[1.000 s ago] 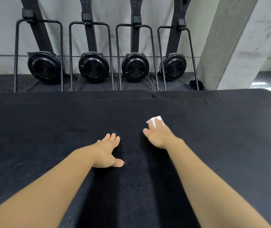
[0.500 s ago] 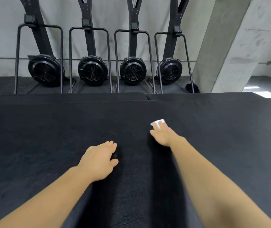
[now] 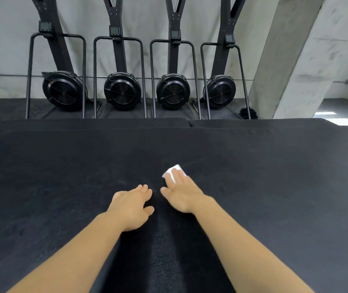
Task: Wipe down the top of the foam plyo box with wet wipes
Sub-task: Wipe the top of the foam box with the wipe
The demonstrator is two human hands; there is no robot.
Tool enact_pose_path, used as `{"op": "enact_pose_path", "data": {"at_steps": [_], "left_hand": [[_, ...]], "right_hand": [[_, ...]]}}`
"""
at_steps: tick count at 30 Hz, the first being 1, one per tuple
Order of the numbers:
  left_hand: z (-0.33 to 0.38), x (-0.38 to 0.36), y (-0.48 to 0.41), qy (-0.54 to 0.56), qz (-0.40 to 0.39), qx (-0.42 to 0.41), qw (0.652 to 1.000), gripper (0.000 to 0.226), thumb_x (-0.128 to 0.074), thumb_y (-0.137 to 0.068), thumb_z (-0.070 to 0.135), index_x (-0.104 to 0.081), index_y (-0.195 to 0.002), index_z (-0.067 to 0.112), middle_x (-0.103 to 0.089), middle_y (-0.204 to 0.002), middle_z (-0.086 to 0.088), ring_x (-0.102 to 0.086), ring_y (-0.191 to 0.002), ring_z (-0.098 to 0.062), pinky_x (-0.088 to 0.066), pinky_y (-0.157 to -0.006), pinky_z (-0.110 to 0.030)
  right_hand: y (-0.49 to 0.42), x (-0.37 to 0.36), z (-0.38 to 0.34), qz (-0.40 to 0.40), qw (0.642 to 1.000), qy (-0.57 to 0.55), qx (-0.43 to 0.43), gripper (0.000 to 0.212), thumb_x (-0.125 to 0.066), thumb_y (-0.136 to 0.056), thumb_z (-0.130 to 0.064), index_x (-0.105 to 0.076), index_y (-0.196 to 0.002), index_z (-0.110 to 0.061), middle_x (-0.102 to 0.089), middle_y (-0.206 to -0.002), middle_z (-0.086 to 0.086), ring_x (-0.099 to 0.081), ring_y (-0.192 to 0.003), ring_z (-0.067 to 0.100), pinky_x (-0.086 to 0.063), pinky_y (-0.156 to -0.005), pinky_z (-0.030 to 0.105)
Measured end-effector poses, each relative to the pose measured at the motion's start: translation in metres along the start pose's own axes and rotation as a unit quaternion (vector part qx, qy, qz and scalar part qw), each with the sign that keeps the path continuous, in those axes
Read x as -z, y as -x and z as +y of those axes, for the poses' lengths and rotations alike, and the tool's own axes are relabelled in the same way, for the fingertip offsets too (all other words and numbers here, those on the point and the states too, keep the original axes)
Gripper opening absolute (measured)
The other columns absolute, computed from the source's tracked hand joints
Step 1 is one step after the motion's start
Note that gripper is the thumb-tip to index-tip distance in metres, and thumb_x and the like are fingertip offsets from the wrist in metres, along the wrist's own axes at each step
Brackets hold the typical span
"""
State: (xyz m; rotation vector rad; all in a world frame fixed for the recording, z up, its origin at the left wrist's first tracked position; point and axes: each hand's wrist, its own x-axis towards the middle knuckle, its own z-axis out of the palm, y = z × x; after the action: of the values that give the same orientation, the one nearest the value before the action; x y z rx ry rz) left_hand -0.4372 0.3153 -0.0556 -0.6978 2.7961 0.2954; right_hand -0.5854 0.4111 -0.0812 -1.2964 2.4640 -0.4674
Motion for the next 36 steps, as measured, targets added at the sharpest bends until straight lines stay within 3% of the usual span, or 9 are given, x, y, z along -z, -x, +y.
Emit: {"op": "enact_pose_path", "data": {"at_steps": [2, 6, 9, 15, 18, 23, 27, 31, 36], "left_hand": [[0.002, 0.002, 0.003, 0.012, -0.01, 0.002, 1.0, 0.06, -0.036, -0.103, 0.039, -0.01, -0.155, 0.024, 0.0, -0.162, 0.008, 0.0, -0.149, -0.008, -0.007, -0.12, -0.033], [0.003, 0.005, 0.006, 0.063, -0.033, 0.001, 0.998, 0.06, -0.038, -0.104, 0.032, -0.008, -0.155, 0.021, 0.004, -0.162, 0.007, 0.003, -0.149, -0.011, -0.005, -0.121, -0.036], [0.002, 0.005, 0.005, 0.079, -0.04, -0.005, 0.996, 0.059, -0.037, -0.105, 0.029, -0.008, -0.155, 0.019, 0.005, -0.162, 0.006, 0.005, -0.149, -0.011, -0.004, -0.122, -0.037], [-0.003, 0.0, 0.0, 0.084, -0.041, -0.012, 0.996, 0.059, -0.036, -0.105, 0.03, -0.007, -0.155, 0.02, 0.006, -0.162, 0.006, 0.006, -0.149, -0.011, -0.005, -0.122, -0.038], [-0.003, 0.001, -0.002, 0.082, -0.044, -0.016, 0.996, 0.059, -0.037, -0.105, 0.03, -0.007, -0.155, 0.019, 0.006, -0.162, 0.005, 0.006, -0.149, -0.012, -0.004, -0.122, -0.038], [-0.004, 0.0, -0.004, 0.068, -0.038, -0.019, 0.997, 0.061, -0.039, -0.104, 0.033, -0.009, -0.155, 0.019, 0.004, -0.162, 0.003, 0.003, -0.149, -0.015, -0.007, -0.122, -0.04], [-0.006, -0.002, -0.003, 0.075, -0.03, -0.028, 0.996, 0.064, -0.041, -0.102, 0.035, -0.011, -0.156, 0.019, -0.001, -0.163, 0.001, 0.002, -0.149, -0.014, -0.01, -0.121, -0.04], [-0.007, 0.0, -0.004, 0.059, -0.039, -0.022, 0.997, 0.062, -0.039, -0.103, 0.035, -0.008, -0.155, 0.018, 0.003, -0.162, 0.003, 0.004, -0.149, -0.014, -0.007, -0.122, -0.039], [-0.007, 0.0, -0.003, 0.058, -0.042, -0.028, 0.997, 0.061, -0.036, -0.105, 0.033, -0.007, -0.155, 0.018, 0.004, -0.162, 0.004, 0.005, -0.149, -0.014, -0.006, -0.121, -0.04]], "right_hand": [[0.003, -0.005, -0.01, -0.042, 0.999, 0.022, 0.012, 0.051, -0.029, -0.102, -0.04, -0.026, -0.15, -0.025, -0.017, -0.154, -0.005, -0.025, -0.138, 0.025, -0.024, -0.116, 0.041], [-0.003, 0.015, 0.01, -0.025, 1.0, -0.012, 0.007, 0.043, -0.03, -0.1, -0.036, -0.038, -0.142, -0.032, -0.027, -0.145, -0.012, -0.039, -0.124, 0.022, -0.032, -0.109, 0.041], [-0.01, 0.033, 0.051, 0.022, 0.997, -0.028, -0.062, 0.044, -0.034, -0.099, -0.035, -0.039, -0.143, -0.032, -0.026, -0.147, -0.011, -0.039, -0.128, 0.023, -0.031, -0.106, 0.035], [-0.023, 0.048, 0.087, 0.057, 0.977, -0.058, -0.199, 0.052, -0.031, -0.1, -0.041, -0.027, -0.152, -0.031, -0.017, -0.155, -0.01, -0.028, -0.139, 0.024, -0.028, -0.113, 0.043], [-0.021, 0.034, 0.063, 0.058, 0.982, -0.068, -0.169, 0.054, -0.033, -0.1, -0.042, -0.028, -0.151, -0.026, -0.019, -0.153, -0.006, -0.025, -0.14, 0.023, -0.026, -0.115, 0.042], [-0.004, -0.006, -0.011, 0.031, 0.998, -0.027, -0.049, 0.05, -0.033, -0.098, -0.041, -0.037, -0.146, -0.025, -0.027, -0.146, -0.004, -0.03, -0.136, 0.023, -0.026, -0.115, 0.037], [0.006, -0.022, -0.038, -0.03, 0.999, 0.009, 0.006, 0.051, -0.018, -0.105, -0.037, -0.023, -0.154, -0.02, -0.011, -0.161, -0.003, -0.004, -0.15, 0.017, -0.008, -0.122, 0.037], [0.009, -0.006, -0.02, -0.015, 1.0, 0.012, 0.014, 0.045, -0.024, -0.104, -0.035, -0.033, -0.147, -0.026, -0.027, -0.148, -0.007, -0.032, -0.133, 0.019, -0.022, -0.115, 0.035], [0.007, 0.019, 0.038, 0.049, 0.996, -0.016, -0.068, 0.041, -0.032, -0.101, -0.033, -0.039, -0.141, -0.031, -0.029, -0.146, -0.009, -0.042, -0.124, 0.027, -0.03, -0.109, 0.038]]}}
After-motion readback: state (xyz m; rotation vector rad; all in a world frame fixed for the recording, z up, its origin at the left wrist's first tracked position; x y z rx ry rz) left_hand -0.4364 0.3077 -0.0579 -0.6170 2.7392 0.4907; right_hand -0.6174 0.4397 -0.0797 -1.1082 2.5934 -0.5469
